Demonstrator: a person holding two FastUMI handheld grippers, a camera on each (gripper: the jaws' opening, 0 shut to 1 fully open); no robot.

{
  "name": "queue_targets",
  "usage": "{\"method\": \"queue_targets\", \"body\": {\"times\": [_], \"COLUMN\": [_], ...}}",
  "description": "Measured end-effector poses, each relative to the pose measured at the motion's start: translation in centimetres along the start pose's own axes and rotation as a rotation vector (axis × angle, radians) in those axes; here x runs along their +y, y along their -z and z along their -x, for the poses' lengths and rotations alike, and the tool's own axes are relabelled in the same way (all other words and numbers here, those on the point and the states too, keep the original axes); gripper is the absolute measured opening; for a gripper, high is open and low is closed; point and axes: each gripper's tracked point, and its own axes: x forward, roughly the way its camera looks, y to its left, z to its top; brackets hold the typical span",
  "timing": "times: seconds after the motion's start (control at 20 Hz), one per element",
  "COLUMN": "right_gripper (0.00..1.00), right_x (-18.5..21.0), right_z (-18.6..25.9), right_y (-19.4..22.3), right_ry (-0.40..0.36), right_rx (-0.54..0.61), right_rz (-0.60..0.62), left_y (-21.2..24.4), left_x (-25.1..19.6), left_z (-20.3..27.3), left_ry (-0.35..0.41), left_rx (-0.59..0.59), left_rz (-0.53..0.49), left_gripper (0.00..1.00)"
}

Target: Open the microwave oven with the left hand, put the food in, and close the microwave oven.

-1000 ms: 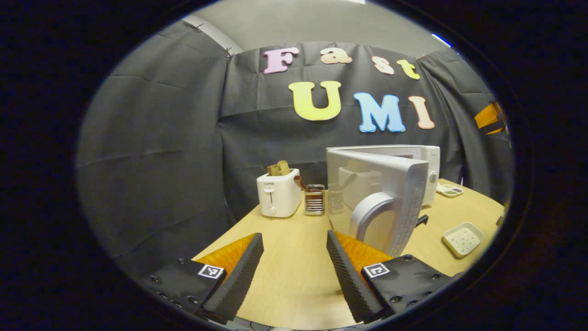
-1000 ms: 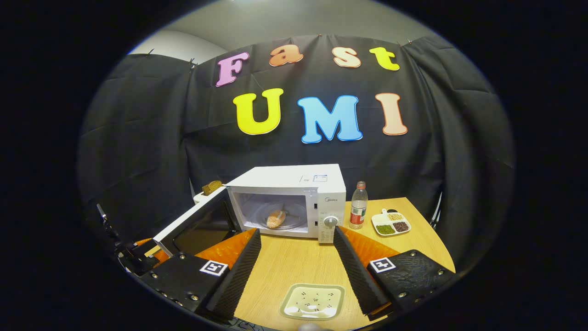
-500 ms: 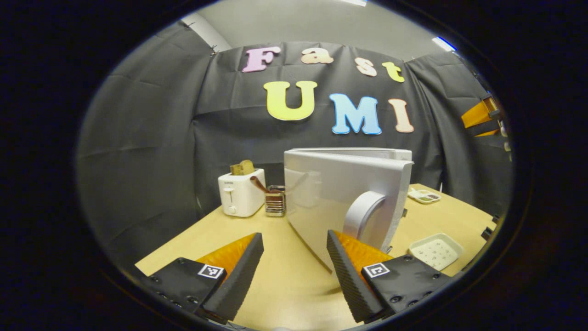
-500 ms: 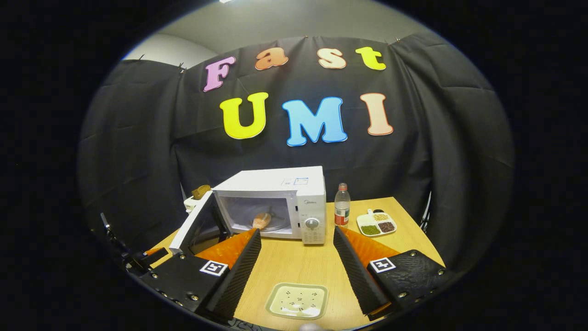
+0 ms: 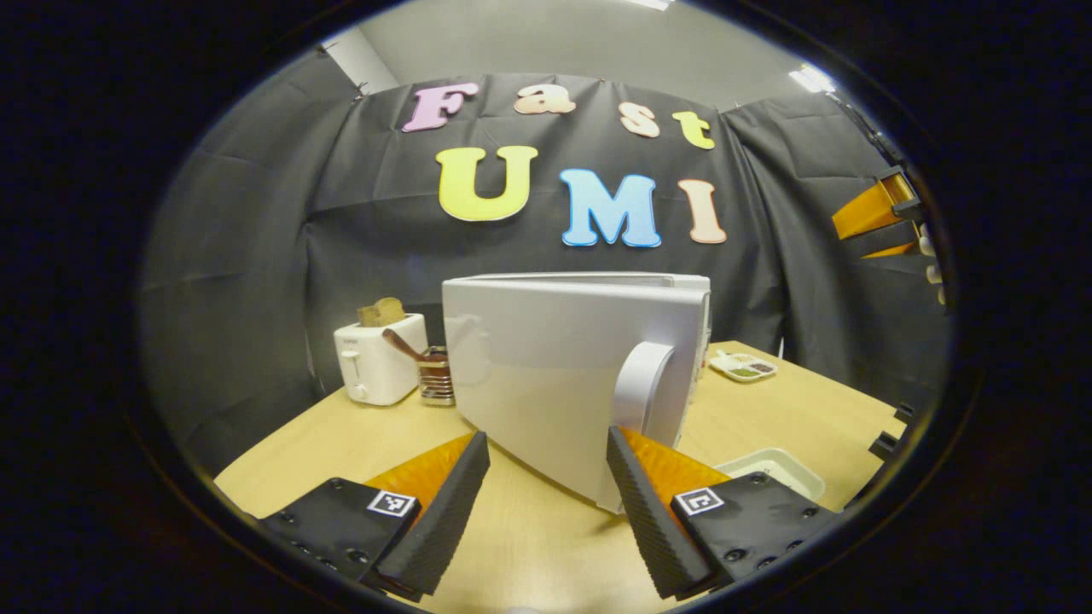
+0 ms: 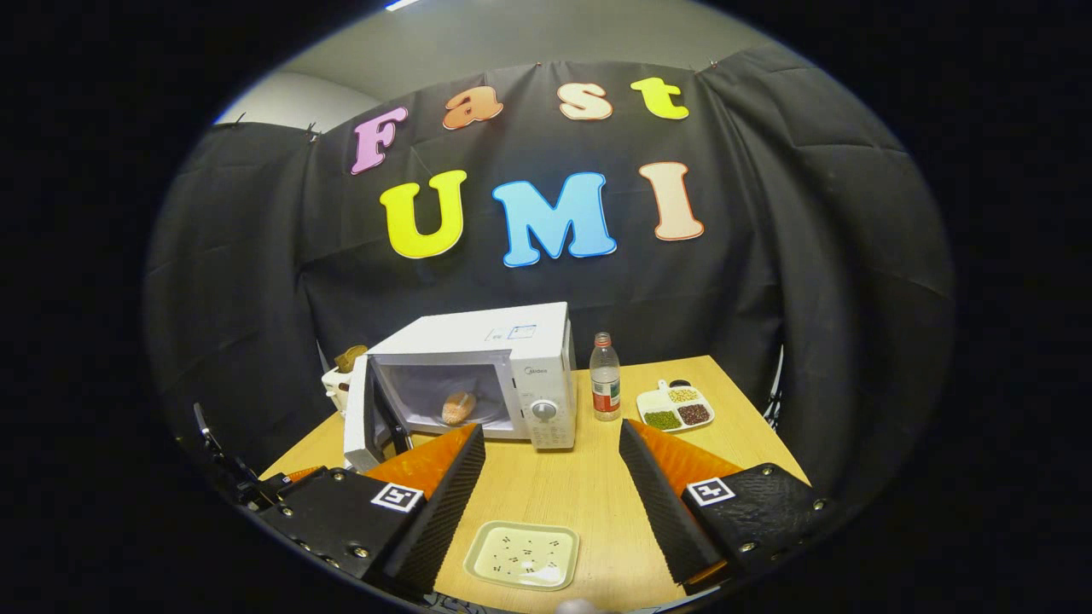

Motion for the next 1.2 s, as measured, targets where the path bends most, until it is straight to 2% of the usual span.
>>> {"method": "queue_targets", "body": {"times": [0.5, 0.9, 1.15, 1.2], "right_gripper": [0.96, 0.96, 0.96, 0.96], "right_x": [-4.0, -6.9, -8.4, -8.7], "right_z": [-2.0, -3.7, -4.7, -4.9], "right_y": [-0.2, -0.2, -0.4, -0.5], "right_ry": [0.034, 0.058, 0.068, 0.073], "right_rx": [0.022, 0.044, 0.051, 0.051], "right_rz": [-0.036, -0.064, -0.083, -0.083], "left_y": [-1.3, -1.9, -2.0, -2.0], "left_x": [-6.7, -10.0, -11.4, -11.5], "left_z": [-6.5, -12.8, -16.1, -16.8], "left_ry": [0.091, 0.121, 0.117, 0.113], "left_rx": [-0.015, -0.015, -0.011, -0.007], "left_rz": [-0.006, -0.028, -0.031, -0.032], "left_gripper": [0.94, 0.94, 0.96, 0.94]}}
